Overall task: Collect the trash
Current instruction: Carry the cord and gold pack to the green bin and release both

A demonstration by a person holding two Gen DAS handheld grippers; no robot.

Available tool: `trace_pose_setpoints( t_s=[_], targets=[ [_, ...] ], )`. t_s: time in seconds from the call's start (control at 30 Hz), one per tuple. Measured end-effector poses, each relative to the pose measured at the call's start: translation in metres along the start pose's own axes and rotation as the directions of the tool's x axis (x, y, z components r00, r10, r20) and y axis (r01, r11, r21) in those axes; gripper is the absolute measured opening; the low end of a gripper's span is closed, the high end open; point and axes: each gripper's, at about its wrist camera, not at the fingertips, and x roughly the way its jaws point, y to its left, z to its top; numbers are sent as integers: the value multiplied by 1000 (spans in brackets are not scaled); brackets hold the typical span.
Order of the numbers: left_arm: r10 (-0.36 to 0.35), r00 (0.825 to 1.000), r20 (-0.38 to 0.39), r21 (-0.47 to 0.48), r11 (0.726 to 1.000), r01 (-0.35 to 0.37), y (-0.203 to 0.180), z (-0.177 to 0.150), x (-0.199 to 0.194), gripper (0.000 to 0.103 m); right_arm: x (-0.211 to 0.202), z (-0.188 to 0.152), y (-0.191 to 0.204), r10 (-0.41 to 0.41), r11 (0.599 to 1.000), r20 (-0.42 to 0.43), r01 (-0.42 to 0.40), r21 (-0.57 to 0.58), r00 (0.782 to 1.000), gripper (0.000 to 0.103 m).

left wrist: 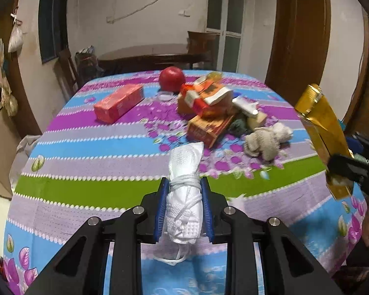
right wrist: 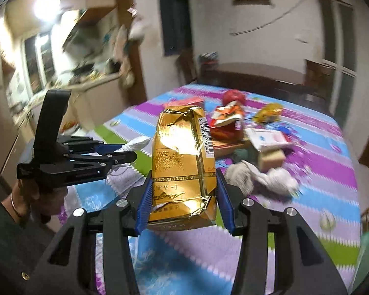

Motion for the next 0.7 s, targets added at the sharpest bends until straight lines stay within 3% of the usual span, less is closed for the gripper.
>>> trace_pose_setpoints(
  t_s=[0.33, 0.7],
  targets=[
    [77, 997, 31, 27, 997, -78, -38, 9, -1, 27, -31, -20, 0, -97, 991, 77, 90, 95, 992, 45],
    [139, 989, 57, 77, 987, -144, -58, 11, -5, 27, -41, -28, -1, -174, 983, 102, 166, 78, 979, 45]
  ],
)
